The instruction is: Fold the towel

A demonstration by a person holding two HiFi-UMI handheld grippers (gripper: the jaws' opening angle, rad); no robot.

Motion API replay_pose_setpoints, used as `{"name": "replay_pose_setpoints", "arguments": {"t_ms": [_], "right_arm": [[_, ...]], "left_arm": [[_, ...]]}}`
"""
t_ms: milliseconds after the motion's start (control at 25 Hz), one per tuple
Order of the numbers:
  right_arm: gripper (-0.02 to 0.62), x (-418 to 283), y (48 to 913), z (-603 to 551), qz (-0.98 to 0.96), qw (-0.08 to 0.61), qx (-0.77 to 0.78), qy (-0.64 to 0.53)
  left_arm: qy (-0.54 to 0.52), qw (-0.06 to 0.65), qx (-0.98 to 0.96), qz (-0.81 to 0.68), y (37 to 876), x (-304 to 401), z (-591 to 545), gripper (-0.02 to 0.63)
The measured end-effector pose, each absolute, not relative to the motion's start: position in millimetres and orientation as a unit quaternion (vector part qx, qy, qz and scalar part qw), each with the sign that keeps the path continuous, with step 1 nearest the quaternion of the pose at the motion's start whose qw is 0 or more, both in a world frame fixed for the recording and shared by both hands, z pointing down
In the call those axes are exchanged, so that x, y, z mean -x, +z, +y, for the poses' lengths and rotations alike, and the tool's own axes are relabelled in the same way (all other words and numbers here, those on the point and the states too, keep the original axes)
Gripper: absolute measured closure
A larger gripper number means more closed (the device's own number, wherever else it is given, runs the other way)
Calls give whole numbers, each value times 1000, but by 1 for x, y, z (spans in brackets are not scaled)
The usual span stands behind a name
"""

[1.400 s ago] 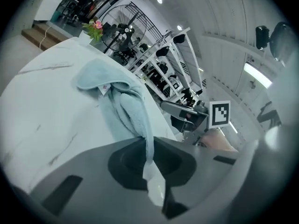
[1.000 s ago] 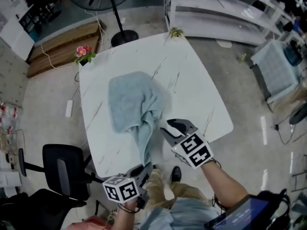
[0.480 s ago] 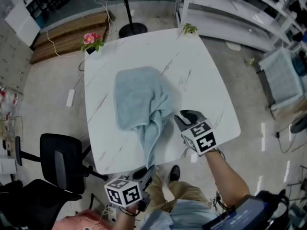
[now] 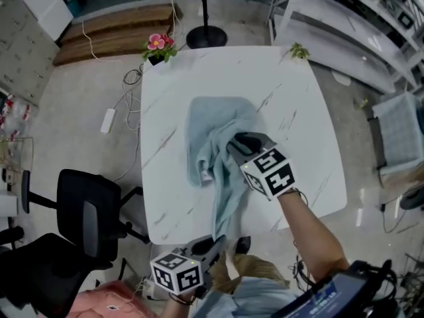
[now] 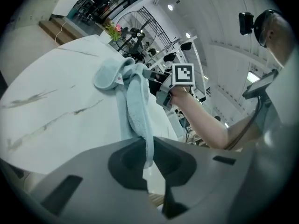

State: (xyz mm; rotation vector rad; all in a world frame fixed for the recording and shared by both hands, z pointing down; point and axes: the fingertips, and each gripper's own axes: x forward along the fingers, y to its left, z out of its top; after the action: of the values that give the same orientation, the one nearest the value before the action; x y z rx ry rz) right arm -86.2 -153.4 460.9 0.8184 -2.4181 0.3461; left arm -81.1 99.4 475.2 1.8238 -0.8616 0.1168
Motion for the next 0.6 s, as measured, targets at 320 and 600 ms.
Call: {"name": "replay_pose_setpoints", "arguments": {"t_ms": [320,600], "right_arm": [[496,186,509,-165,-904,340,-229,122],[452,203,483,-151,-922,332,-166,113]], "left_arm": [[9,540,-743,-396,477,132,84,583],[-19,536,-743,-401,466,137,75,583]]}}
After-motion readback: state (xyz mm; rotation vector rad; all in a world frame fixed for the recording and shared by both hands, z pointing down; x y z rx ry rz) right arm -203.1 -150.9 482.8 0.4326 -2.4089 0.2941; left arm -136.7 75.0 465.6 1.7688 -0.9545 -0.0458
